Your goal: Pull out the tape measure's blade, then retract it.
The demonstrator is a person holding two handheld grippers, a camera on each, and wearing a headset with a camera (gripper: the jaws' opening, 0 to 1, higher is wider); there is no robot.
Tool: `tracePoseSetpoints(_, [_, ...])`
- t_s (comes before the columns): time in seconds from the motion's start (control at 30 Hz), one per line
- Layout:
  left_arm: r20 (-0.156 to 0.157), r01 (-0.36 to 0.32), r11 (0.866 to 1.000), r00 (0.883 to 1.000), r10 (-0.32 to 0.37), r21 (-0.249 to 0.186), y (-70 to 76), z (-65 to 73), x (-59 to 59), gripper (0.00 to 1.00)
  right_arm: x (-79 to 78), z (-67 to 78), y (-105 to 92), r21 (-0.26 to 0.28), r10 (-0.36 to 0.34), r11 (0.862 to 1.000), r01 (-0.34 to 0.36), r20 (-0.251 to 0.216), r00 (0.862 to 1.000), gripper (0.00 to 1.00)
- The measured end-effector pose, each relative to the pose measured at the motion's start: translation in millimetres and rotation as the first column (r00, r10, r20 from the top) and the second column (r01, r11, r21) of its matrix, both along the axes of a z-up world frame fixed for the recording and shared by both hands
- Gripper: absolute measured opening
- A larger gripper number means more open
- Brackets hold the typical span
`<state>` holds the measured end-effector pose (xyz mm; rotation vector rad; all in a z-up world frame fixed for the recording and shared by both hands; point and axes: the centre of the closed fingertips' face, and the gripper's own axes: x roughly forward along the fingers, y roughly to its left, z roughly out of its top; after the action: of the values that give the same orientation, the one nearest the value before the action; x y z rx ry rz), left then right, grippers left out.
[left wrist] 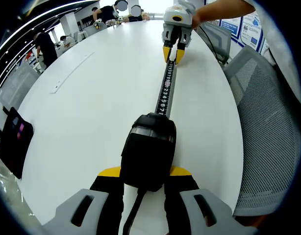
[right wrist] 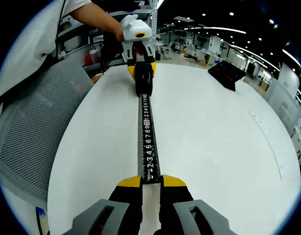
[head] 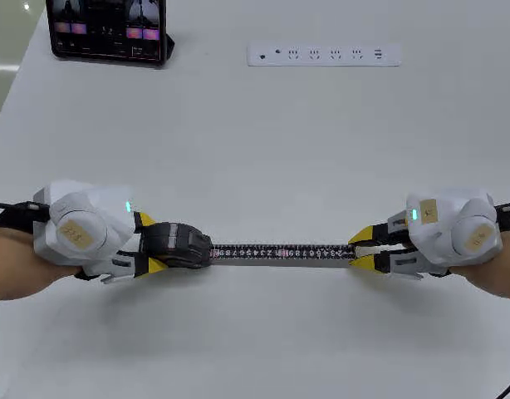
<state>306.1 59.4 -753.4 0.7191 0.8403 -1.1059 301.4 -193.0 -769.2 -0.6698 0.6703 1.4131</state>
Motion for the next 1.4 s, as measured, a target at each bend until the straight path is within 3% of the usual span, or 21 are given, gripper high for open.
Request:
tracePoseSetpoints(0.6, [-0.003,-0.005,1.0,1.0,0.005,-0.002,-1.0,0.3,0.2,0.26,-1.9,0.7,-30.2,-0.044,-0.017,0.999,0.017,-0.003,1.0,0.08])
tracePoseSetpoints(1.4, [-0.012,-0.024,1.0,1.0,0.024,0.006,-1.5,-0.8,1.7,0.28,-1.7,-4.2,-29.3,-0.081,-0.012,0.997,0.008,-0.043,0.999,0.1])
